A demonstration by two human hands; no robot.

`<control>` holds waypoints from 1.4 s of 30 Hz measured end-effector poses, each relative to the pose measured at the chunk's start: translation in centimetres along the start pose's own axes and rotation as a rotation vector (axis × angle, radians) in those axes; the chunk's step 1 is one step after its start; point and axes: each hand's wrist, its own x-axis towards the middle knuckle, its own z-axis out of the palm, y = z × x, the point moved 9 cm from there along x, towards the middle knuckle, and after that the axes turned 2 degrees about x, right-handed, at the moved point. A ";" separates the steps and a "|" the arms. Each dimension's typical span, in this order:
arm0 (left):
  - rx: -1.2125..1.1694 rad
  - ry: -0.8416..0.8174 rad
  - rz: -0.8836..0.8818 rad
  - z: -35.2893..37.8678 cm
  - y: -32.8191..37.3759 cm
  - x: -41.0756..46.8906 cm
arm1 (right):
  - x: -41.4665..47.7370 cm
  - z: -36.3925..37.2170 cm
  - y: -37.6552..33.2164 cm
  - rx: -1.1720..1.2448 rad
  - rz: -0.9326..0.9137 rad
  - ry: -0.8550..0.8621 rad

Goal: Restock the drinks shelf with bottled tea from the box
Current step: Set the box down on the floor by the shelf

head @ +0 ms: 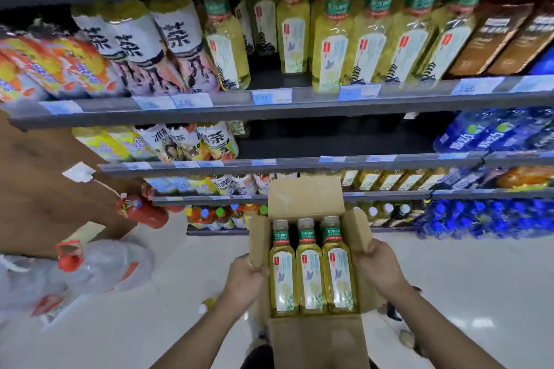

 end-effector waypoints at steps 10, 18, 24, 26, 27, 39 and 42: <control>0.155 -0.078 -0.008 5.2 -6.8 12.4 | 8.3 7.1 8.6 -0.016 0.167 0.148; 0.198 -0.050 -0.051 11.7 -16.5 20.4 | 16.4 14.2 18.5 -0.119 0.230 0.140; 0.179 -0.056 -0.062 15.6 -22.5 26.1 | 22.1 18.7 24.7 -0.154 0.248 0.100; 0.169 -0.058 -0.064 16.7 -24.1 28.1 | 24.3 20.3 26.3 -0.126 0.240 0.086; 0.164 -0.054 -0.064 17.2 -25.0 29.1 | 25.2 21.0 27.1 -0.119 0.236 0.083; 0.144 -0.041 -0.097 21.6 -32.0 37.6 | 32.8 26.2 33.1 -0.129 0.240 0.088; 0.142 -0.038 -0.127 22.3 -33.6 39.0 | 34.2 26.8 33.8 -0.168 0.222 0.083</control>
